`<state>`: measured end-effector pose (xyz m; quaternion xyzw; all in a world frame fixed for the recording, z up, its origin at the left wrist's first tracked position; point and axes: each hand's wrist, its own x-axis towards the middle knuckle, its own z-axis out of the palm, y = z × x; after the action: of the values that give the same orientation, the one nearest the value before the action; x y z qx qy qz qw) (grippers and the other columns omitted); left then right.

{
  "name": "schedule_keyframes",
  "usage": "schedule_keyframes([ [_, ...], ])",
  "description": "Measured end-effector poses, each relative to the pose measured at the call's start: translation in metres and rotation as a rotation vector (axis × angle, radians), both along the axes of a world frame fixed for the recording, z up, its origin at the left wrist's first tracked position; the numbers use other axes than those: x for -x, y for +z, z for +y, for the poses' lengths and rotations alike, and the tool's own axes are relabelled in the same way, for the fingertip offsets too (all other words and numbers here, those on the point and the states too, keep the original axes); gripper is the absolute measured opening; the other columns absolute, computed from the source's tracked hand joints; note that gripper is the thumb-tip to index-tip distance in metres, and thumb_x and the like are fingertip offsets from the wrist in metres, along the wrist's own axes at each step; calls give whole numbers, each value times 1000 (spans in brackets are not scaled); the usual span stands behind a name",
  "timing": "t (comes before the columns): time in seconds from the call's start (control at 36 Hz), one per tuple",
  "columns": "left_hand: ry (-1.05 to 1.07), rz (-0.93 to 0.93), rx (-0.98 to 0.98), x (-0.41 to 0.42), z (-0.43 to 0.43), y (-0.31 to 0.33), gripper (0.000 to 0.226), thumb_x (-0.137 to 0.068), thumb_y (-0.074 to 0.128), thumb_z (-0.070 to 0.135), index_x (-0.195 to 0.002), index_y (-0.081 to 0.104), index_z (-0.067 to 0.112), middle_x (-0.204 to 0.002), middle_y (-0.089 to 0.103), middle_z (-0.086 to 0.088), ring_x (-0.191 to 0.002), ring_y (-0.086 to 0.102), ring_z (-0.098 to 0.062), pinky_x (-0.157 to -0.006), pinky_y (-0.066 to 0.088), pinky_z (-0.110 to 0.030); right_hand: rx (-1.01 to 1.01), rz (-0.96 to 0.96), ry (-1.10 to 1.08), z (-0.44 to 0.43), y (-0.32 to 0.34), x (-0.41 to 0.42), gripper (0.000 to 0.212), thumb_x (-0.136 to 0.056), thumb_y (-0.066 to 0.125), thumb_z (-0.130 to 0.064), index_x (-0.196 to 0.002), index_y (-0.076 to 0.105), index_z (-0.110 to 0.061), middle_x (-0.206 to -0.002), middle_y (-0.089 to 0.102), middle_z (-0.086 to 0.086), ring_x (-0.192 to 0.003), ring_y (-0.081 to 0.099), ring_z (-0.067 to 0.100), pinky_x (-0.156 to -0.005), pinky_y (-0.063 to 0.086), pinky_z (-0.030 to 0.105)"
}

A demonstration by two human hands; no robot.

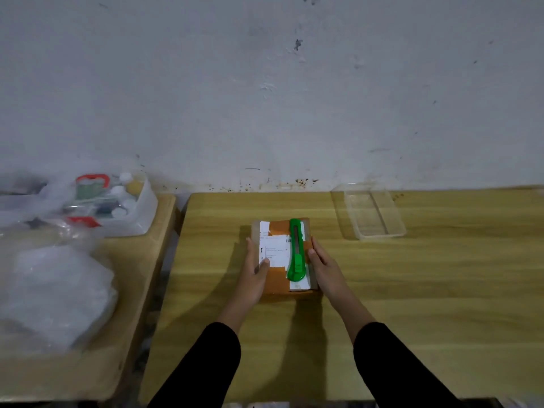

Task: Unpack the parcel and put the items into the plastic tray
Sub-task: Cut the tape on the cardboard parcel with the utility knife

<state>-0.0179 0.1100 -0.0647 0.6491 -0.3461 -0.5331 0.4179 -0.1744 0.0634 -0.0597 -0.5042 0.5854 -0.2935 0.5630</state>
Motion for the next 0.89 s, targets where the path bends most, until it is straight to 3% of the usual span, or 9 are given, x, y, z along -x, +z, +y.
schedule_keyframes([
  [0.11,13,22,-3,20,44,1,73,-96,45,16,-144,-6,38,-134,33,9,-96,57,-3,-59,52,-14,15,-7,-6,43,-3,19,46,-97,40,-31,-142,31,-23,-149,33,-2,-118,41,6,-75,42,5],
  [0.28,-16,79,30,36,98,-3,83,-88,57,10,-143,3,41,-147,26,9,-112,53,-2,-78,54,-24,10,31,-51,90,0,34,56,-93,47,-37,-143,28,-20,-143,43,3,-116,51,13,-82,49,21],
  [0.33,-3,89,41,39,107,-2,88,-85,62,11,-142,4,44,-145,30,10,-106,57,5,-74,53,-19,38,43,-3,98,2,30,72,-87,55,-42,-146,21,-18,-141,46,3,-115,51,13,-86,49,23],
  [0.42,11,48,53,44,114,-1,94,-83,66,13,-143,0,40,-148,30,9,-123,46,-5,-83,49,-14,106,180,66,101,2,23,86,-85,60,-42,-147,8,-13,-140,46,10,-121,50,25,-96,47,37],
  [0.56,-27,-6,80,41,116,2,96,-82,67,15,-146,-4,30,-154,16,8,-136,28,-10,-105,37,-30,168,301,97,98,2,31,65,-93,49,-33,-146,15,-17,-104,63,13,-78,59,20,-59,44,29],
  [0.67,-53,-5,73,35,112,3,95,-82,67,18,-146,-3,31,-152,17,12,-132,32,-10,-99,46,-33,204,369,99,93,5,43,54,-96,43,-31,-144,23,-23,-69,55,0,-53,46,8,-42,27,19],
  [0.72,-72,-22,66,28,109,2,94,-81,68,22,-146,0,32,-149,21,15,-132,31,-9,-98,45,-27,234,362,106,90,6,48,53,-95,44,-28,-144,26,-21,-77,62,5,-61,54,17,-48,34,23],
  [0.81,-80,-129,85,9,104,1,83,-83,67,23,-146,14,28,-139,25,22,-127,26,-1,-84,36,0,211,279,72,82,9,51,51,-95,47,-19,-143,30,-18,-102,66,15,-78,63,27,-70,51,36],
  [0.89,59,-178,58,-14,96,1,67,-85,65,25,-142,31,22,-144,35,7,-125,33,-5,-95,34,-18,186,114,5,75,12,51,51,-93,49,-9,-141,33,-19,-90,67,11,-60,60,14,-68,54,34],
])
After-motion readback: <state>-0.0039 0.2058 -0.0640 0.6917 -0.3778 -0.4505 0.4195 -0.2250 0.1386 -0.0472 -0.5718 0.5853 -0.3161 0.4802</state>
